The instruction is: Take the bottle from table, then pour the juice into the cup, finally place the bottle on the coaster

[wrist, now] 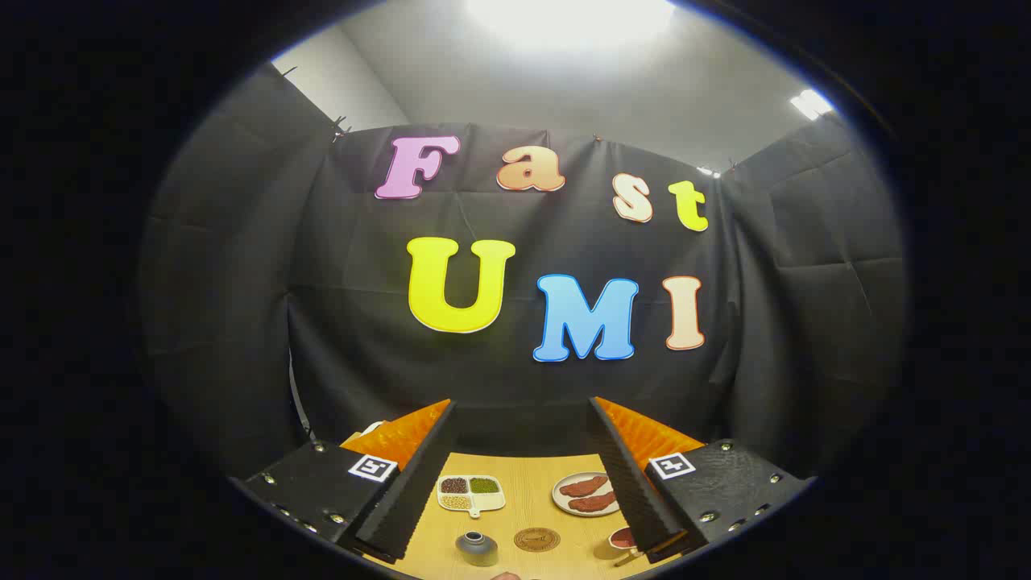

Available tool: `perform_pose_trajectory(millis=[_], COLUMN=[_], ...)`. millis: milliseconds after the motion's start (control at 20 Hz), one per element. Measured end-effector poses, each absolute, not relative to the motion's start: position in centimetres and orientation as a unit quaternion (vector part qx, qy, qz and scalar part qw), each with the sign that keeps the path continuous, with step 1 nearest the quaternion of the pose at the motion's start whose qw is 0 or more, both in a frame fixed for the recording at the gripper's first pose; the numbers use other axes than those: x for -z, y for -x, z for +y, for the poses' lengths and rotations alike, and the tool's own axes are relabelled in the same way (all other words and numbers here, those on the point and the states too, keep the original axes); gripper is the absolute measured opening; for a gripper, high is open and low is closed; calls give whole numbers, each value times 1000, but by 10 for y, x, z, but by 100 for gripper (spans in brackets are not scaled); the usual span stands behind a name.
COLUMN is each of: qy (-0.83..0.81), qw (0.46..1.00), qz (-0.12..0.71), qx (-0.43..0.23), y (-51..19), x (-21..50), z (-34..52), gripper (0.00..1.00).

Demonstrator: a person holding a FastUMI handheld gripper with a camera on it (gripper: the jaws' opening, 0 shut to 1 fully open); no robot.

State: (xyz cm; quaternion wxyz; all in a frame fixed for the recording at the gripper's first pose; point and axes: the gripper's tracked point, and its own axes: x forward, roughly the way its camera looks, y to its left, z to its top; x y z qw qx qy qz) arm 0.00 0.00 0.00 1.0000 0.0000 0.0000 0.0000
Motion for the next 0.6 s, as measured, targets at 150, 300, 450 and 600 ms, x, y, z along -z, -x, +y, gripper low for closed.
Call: perform_pose_trajectory(millis=[150,300,450,600], qy=[-12,-15,-11,-5], qw=[1000,1000,1000,1000], qz=[2,-3,-8,-7], qx=[-2,1,-1,-2], y=[-1,-1,-1,-1], x=[2,-1,-1,1], z=[2,1,1,3], gripper=[99,98,98,98])
